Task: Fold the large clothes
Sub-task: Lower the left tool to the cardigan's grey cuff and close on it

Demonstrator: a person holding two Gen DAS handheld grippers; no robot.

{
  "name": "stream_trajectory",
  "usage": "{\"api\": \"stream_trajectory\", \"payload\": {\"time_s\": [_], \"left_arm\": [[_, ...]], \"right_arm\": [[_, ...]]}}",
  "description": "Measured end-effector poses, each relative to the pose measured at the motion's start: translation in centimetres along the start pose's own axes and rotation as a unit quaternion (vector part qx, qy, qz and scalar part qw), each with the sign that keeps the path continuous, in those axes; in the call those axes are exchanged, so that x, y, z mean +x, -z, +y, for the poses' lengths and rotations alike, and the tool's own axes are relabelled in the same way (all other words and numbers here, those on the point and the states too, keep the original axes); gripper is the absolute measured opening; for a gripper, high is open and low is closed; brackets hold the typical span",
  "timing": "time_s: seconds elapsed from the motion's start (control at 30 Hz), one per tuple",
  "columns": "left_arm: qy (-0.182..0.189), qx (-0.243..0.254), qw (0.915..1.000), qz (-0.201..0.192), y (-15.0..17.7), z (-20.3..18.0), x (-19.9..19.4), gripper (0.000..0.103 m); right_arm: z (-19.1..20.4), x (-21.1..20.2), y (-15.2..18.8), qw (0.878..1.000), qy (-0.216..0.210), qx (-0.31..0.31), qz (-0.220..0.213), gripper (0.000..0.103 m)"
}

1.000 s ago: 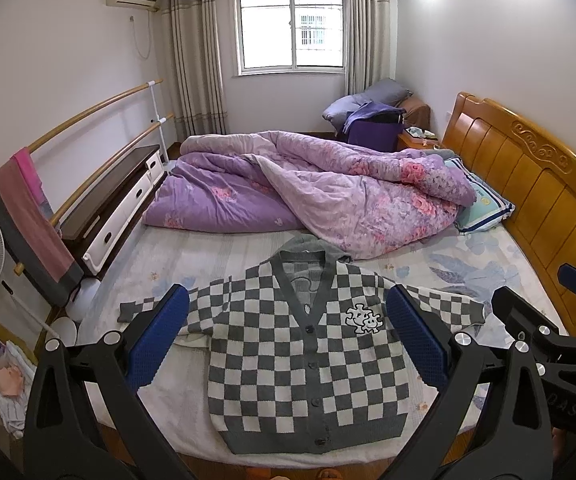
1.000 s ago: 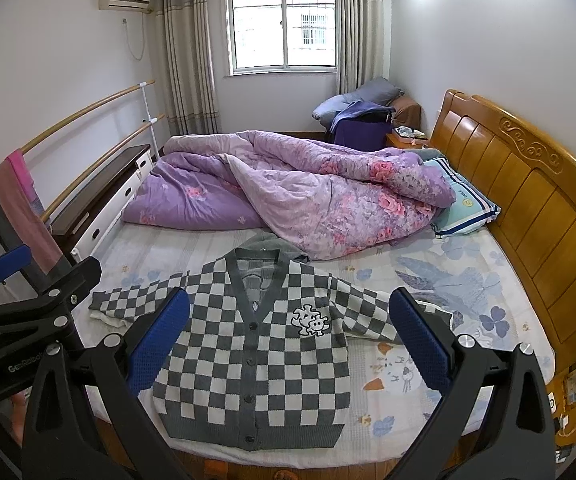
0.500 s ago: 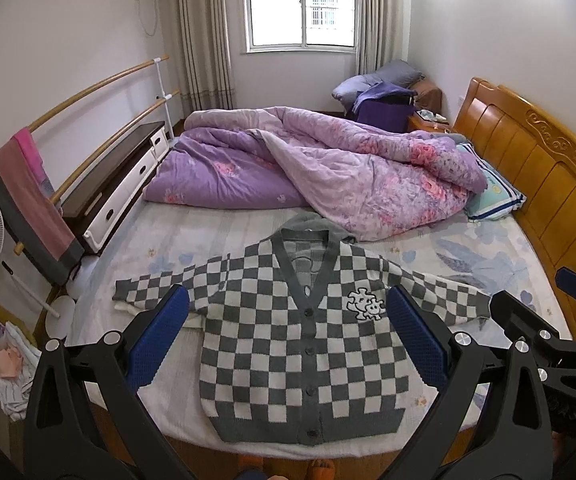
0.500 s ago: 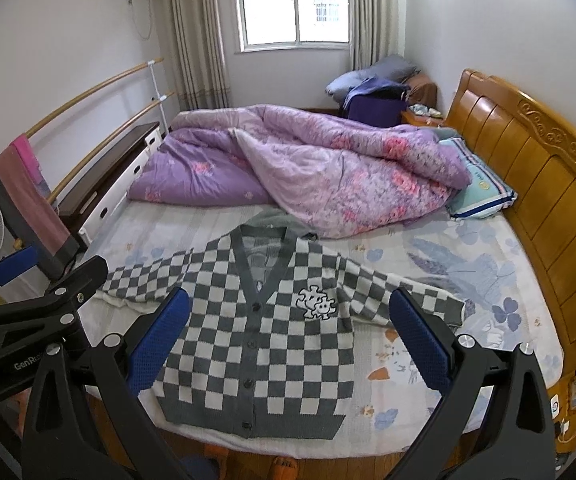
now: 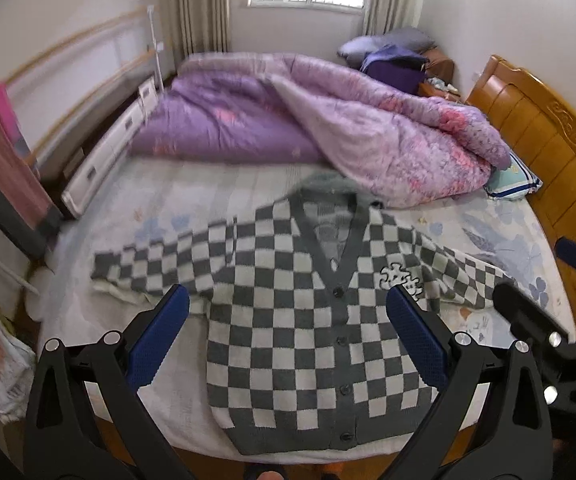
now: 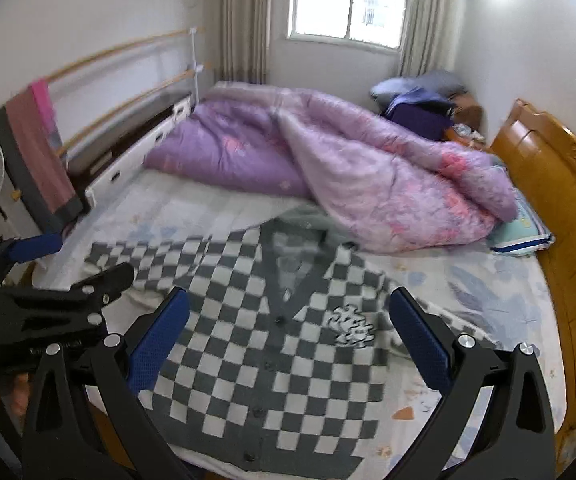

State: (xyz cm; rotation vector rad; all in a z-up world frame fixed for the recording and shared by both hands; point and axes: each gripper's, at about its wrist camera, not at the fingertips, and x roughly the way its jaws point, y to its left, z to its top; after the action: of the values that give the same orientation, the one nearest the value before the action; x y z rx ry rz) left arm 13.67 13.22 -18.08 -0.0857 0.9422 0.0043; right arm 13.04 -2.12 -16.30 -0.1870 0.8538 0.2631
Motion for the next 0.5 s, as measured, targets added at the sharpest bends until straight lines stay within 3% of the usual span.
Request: {"api": "stream_trajectory", "payload": {"time_s": [0.23, 0.3, 0.47, 0.5], "left_arm": [[0.039, -0.073, 0.9953, 0.049, -0.1, 12.5, 10.9, 0.098], [0.077, -0.101, 0.9905, 0.053, 0.4, 15.8, 13.3, 0.098], [0.067, -0.178, 0.9788, 0.077, 1.8, 23.9, 18.9, 0.098], [0.061, -0.193, 0.9757, 0.083, 2.2, 25.6, 19.8, 0.098]], "right_arm": [[6.8, 10.1, -1.7, 0.998, -0.015, -0.02, 0.058, 0.096], [8.7, 12.7, -2.0, 0.997, -0.017, -0.027, 0.067, 0.096], [11.2, 19.2, -2.5, 0.993, -0.052, 0.007, 0.106, 0.095], [11.5, 20.9, -2.5, 0.991, -0.059, 0.016, 0.121, 0.091]]}}
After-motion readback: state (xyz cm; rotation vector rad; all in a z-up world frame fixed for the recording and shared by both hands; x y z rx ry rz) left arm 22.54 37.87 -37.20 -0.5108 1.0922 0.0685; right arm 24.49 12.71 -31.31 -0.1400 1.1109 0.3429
